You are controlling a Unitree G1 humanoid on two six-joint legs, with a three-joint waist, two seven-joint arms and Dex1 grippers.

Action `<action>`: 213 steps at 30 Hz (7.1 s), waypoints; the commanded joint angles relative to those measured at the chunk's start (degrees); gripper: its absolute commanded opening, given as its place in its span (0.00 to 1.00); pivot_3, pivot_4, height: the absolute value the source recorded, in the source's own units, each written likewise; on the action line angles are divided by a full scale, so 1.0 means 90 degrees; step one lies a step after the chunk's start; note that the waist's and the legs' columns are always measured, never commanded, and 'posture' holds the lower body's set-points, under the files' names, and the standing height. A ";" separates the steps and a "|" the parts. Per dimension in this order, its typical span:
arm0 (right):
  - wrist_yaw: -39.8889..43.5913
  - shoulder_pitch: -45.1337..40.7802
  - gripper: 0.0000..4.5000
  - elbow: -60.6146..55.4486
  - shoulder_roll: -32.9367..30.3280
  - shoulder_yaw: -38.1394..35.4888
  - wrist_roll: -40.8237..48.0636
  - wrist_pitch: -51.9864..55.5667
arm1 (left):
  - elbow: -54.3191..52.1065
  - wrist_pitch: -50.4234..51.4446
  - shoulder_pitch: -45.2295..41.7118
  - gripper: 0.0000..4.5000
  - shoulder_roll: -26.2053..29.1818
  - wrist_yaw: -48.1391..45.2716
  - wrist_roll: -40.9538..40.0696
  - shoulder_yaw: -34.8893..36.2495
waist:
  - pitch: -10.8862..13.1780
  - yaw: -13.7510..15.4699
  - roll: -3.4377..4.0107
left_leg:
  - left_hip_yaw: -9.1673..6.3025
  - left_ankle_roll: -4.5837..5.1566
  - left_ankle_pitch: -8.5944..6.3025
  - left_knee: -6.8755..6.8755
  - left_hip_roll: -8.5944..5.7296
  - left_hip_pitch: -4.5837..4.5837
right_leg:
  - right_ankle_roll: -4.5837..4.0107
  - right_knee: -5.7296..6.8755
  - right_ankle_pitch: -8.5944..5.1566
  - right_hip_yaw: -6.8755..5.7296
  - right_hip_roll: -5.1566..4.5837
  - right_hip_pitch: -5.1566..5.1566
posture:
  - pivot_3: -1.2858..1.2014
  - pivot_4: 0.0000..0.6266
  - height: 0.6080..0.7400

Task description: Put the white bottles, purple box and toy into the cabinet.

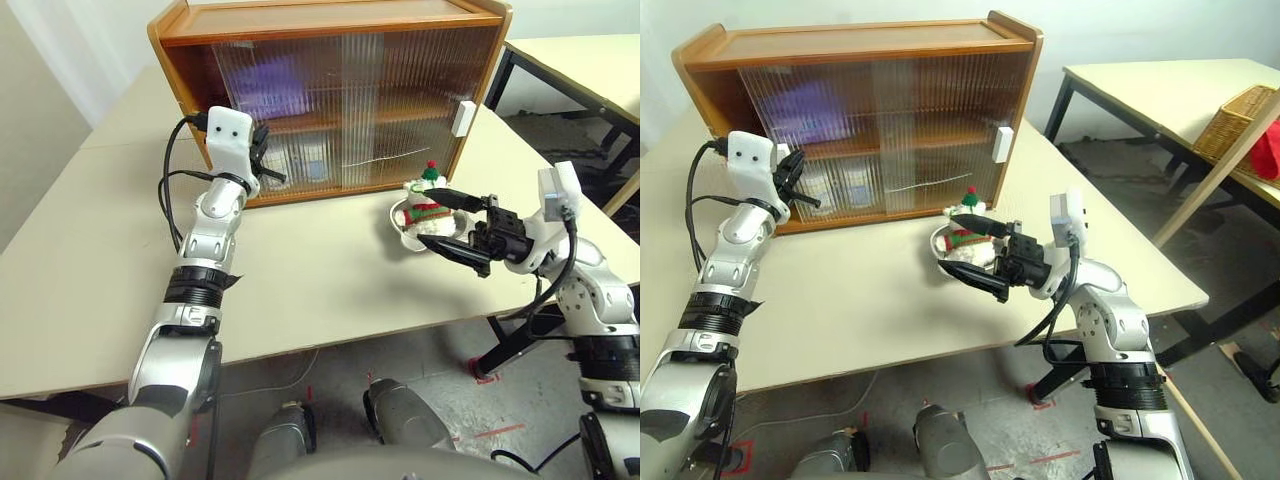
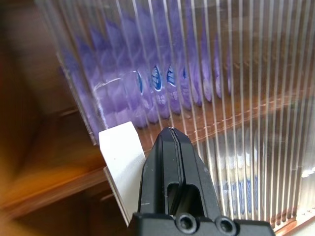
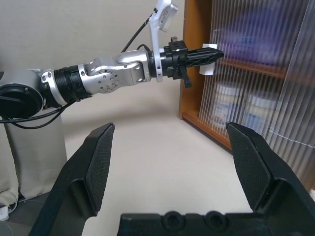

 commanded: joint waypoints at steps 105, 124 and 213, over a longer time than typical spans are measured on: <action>-0.3426 -0.3517 0.00 0.5627 -0.0669 -0.0232 -0.3525 -0.2548 | -0.4653 0.1381 0.4613 1.00 0.1796 -0.5158 -0.4146 0.1408 | -0.0046 0.0489 0.0066 | -0.0003 -0.0032 -0.0040 -0.0054 0.0119 0.0018 | -0.0169 0.0017 0.0035 -0.0017 0.0041 -0.0040 | 0.44 0.07 1.00; -0.2863 -0.3762 0.00 0.5544 -0.0060 -0.0244 -0.3219 -0.2479 | -0.4547 0.1289 0.4706 1.00 0.1788 -0.5239 -0.4095 0.1486 | -0.0049 0.0539 0.0071 | -0.0003 -0.0027 -0.0037 -0.0054 0.0126 0.0019 | -0.0174 0.0019 0.0039 -0.0016 0.0051 -0.0043 | 0.45 0.08 1.00; -0.2071 -0.1842 1.00 -0.0436 -0.2455 0.0788 -0.1289 0.6837 | -0.4557 0.1364 0.4683 1.00 0.1855 -0.5165 -0.4095 0.1476 | -0.0033 0.0874 0.0063 | 0.0004 -0.0101 -0.0058 -0.0062 0.0166 0.0015 | -0.0153 0.0112 -0.0076 -0.0006 0.0105 -0.0111 | 0.44 0.13 1.00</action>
